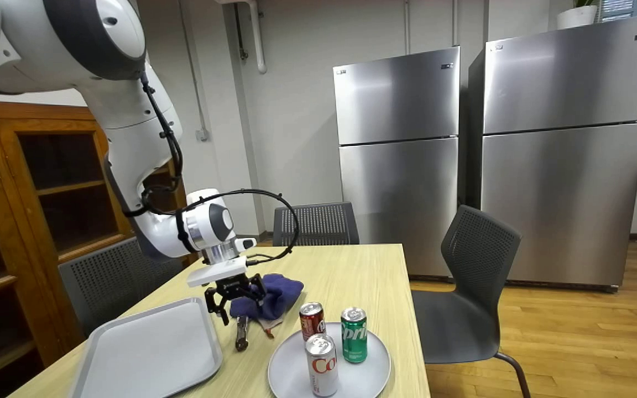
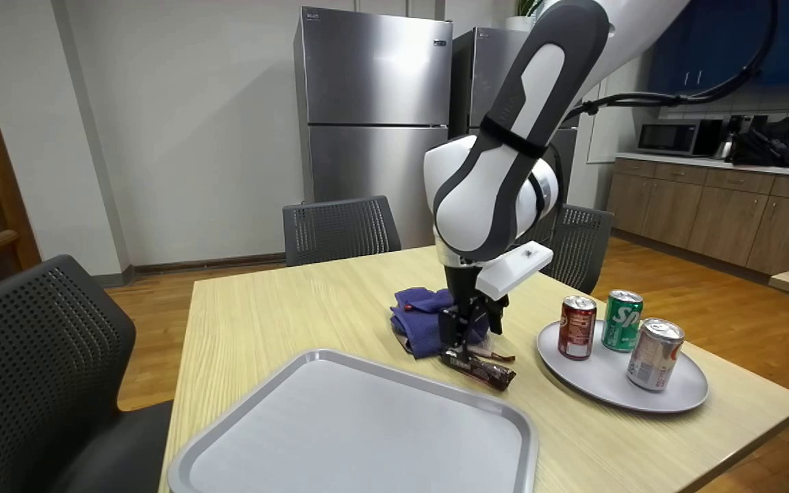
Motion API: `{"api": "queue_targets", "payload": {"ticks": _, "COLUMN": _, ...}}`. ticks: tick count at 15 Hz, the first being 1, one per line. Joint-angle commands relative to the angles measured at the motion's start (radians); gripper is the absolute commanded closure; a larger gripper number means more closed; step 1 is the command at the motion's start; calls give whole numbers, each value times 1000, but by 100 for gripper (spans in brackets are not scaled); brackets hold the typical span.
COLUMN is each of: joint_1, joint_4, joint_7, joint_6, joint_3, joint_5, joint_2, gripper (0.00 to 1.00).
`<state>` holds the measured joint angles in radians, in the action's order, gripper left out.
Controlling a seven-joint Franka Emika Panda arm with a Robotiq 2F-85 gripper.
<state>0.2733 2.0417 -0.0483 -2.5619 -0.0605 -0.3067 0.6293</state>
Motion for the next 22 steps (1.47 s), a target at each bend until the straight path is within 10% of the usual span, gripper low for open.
{"api": "queue_targets", "payload": {"ticks": 1, "joint_1": 1, "joint_4": 59, "joint_7": -70, "joint_6": -25, "joint_3": -20, "joint_5": -25, "joint_2": -76, "gripper": 0}}
{"api": "queue_targets", "payload": {"ticks": 22, "joint_1": -160, "joint_4": 193, "joint_7": -89, "joint_6": -259, "joint_3": -161, "joint_5": 8, "joint_2": -195, "gripper": 0}}
